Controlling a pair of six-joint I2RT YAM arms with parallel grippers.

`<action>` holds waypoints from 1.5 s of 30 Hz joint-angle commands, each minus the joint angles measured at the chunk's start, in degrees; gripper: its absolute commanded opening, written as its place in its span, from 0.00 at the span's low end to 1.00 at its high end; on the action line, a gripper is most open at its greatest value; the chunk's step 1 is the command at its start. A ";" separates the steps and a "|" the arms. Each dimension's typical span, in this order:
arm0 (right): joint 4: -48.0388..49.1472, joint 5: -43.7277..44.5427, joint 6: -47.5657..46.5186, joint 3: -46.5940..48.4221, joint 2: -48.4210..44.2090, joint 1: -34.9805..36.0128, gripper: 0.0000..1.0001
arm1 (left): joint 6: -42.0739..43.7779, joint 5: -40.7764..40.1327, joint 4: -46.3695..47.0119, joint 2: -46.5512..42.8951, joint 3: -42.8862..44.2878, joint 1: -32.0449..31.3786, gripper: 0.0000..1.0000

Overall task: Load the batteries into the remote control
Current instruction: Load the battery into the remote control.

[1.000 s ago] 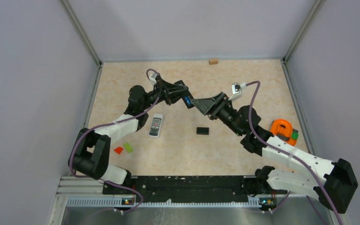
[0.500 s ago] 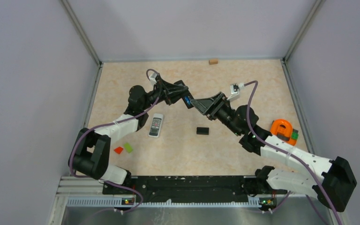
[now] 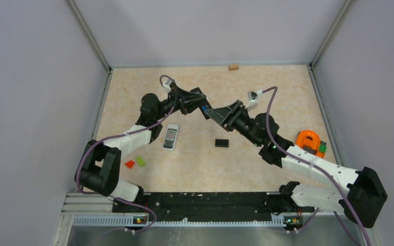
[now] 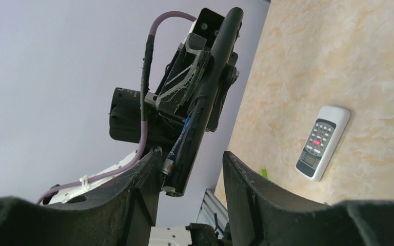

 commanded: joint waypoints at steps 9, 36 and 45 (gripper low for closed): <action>9.97 -6.67 -2.02 -1.81 -1.45 -3.07 0.82 | 9.88 2.85 -1.20 -2.17 1.92 -0.16 0.00; 4.31 -12.63 -1.76 0.57 3.92 -4.50 0.23 | 14.27 3.95 -4.37 -2.57 2.97 -0.14 0.00; 2.11 -12.43 -3.00 1.75 5.10 -4.86 0.24 | 17.18 5.02 -7.02 -4.17 2.95 -0.15 0.00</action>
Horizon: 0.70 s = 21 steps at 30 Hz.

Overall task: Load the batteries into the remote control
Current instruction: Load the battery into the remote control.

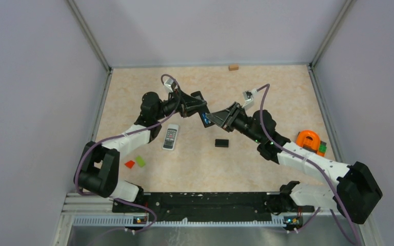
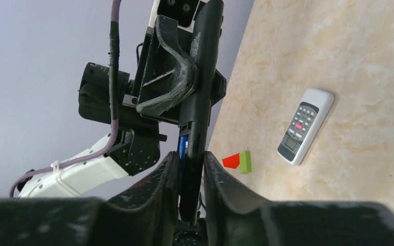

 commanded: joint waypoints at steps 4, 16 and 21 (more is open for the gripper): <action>2.50 -1.72 -2.94 1.00 -1.77 -0.27 0.61 | 4.86 0.62 -2.64 -4.17 2.56 -0.32 0.00; 16.23 -17.04 -6.01 0.87 2.87 -0.88 0.74 | 14.69 1.07 -3.93 -8.25 2.82 -0.21 0.00; 24.62 -23.70 -3.40 3.44 8.58 -0.87 0.50 | 15.34 3.46 -1.07 -9.84 2.76 -0.21 0.03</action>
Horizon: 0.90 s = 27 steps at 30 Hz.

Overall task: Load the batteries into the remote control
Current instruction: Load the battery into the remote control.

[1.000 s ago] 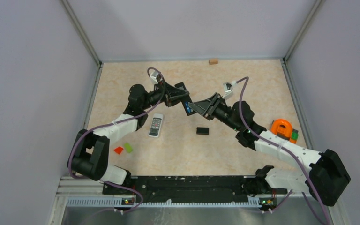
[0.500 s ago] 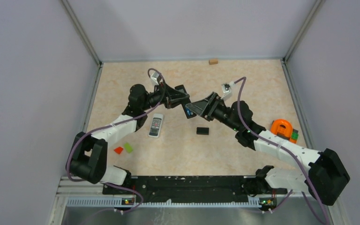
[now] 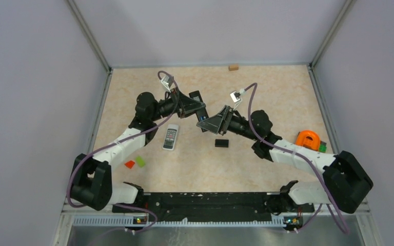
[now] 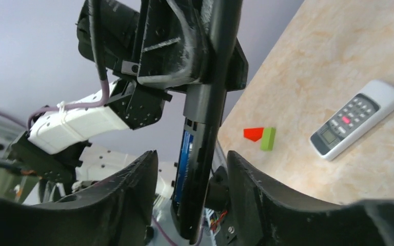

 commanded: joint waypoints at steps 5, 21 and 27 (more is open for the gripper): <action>13.40 -10.17 3.08 5.35 5.08 -0.44 0.18 | 5.78 5.20 2.95 -4.15 3.55 0.12 0.09; 11.39 -14.38 3.22 6.59 4.99 -1.10 0.01 | 15.94 7.54 -7.97 -8.08 6.35 2.75 0.54; 5.58 -17.26 1.10 9.31 5.59 -1.15 0.04 | 17.17 6.73 -8.78 -8.47 6.17 2.78 0.22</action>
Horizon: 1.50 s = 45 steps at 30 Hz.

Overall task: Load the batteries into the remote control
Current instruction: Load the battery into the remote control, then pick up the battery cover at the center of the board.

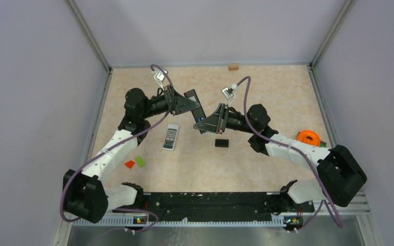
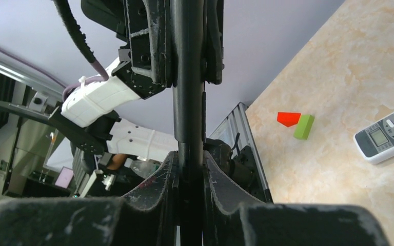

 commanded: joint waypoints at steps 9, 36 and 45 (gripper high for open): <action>-14.27 -0.77 -18.13 4.53 -6.55 -2.12 0.70 | 9.63 -9.61 -12.82 -3.24 1.84 1.68 0.00; -67.79 30.78 -86.20 12.96 10.75 -3.13 0.66 | 20.29 -43.24 -33.97 -17.08 -2.77 4.08 0.00; -69.58 30.45 -90.06 16.31 17.28 -3.13 0.64 | 20.66 -42.92 -33.71 -16.58 -2.42 4.51 0.00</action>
